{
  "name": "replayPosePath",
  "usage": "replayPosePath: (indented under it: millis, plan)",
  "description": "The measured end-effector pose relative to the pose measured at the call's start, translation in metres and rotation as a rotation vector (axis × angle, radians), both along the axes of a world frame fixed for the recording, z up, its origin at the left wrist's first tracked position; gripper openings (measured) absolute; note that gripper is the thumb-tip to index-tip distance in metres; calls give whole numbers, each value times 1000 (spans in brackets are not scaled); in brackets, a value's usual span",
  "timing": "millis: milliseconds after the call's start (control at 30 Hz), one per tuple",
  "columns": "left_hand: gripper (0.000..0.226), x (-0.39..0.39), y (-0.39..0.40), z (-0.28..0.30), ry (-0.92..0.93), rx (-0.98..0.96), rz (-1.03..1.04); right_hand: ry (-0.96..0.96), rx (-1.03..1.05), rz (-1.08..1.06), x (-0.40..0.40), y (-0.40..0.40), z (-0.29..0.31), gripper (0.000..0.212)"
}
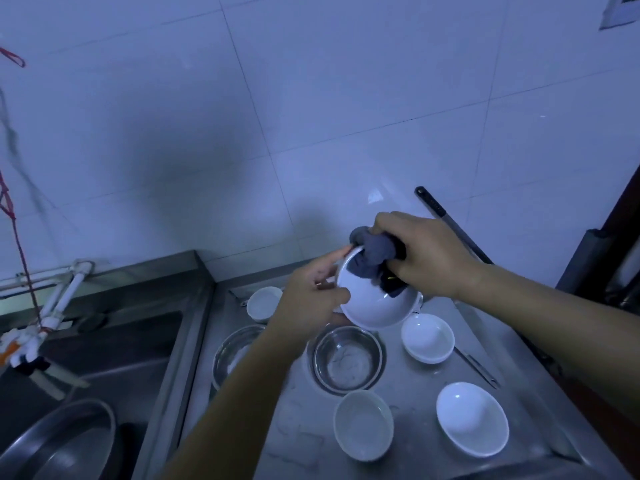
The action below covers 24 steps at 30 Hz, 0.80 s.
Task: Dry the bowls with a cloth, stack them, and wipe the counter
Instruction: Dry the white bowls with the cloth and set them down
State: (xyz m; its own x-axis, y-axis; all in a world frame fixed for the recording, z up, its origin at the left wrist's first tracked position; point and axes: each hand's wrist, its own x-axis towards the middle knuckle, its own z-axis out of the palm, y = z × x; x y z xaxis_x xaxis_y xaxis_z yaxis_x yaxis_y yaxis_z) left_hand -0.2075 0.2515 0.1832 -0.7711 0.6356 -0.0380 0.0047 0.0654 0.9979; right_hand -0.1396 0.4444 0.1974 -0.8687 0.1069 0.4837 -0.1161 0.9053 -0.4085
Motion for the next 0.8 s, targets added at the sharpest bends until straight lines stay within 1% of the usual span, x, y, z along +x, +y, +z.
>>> replayPosePath:
  millis: [67,100,167,233,300,367,467,500,533,567,633,700,733,800]
  plan:
    - [67,7,-4,-8,-23,66,161,32,-165,-147,-1,-1,-1,30]
    - [68,13,-6,-13,-72,127,232,36,-296,-221,-2,0,-2,29]
    - [70,23,-7,-24,-145,218,251,33,-592,-329,-5,3,-7,30]
    - [69,32,-5,-32,-172,247,201,13,-786,-359,-5,1,-14,31]
    - [64,37,-1,-33,-164,278,171,2,-914,-324,-2,-5,-20,32]
    - [62,36,-2,-31,-191,324,183,10,-1053,-248,6,-13,-21,33]
    - [67,29,-13,-27,-247,419,176,37,-1292,-57,25,-17,-14,31]
    - [69,26,-17,-25,-255,444,159,39,-1340,11,31,-15,-10,30]
    - [71,24,-21,-23,-260,458,141,37,-1338,66,37,-13,-6,29]
    - [73,22,-24,-22,-259,458,128,36,-1271,98,41,-9,-2,27]
    - [75,20,-28,-22,-242,432,118,40,-1000,86,47,-1,4,28]
    - [76,20,-30,-22,-237,415,125,65,-716,54,53,6,10,42]
    - [76,20,-30,-22,-246,418,131,110,-564,45,57,8,14,49]
    - [74,20,-29,-20,-267,431,126,263,-261,67,63,8,23,51]
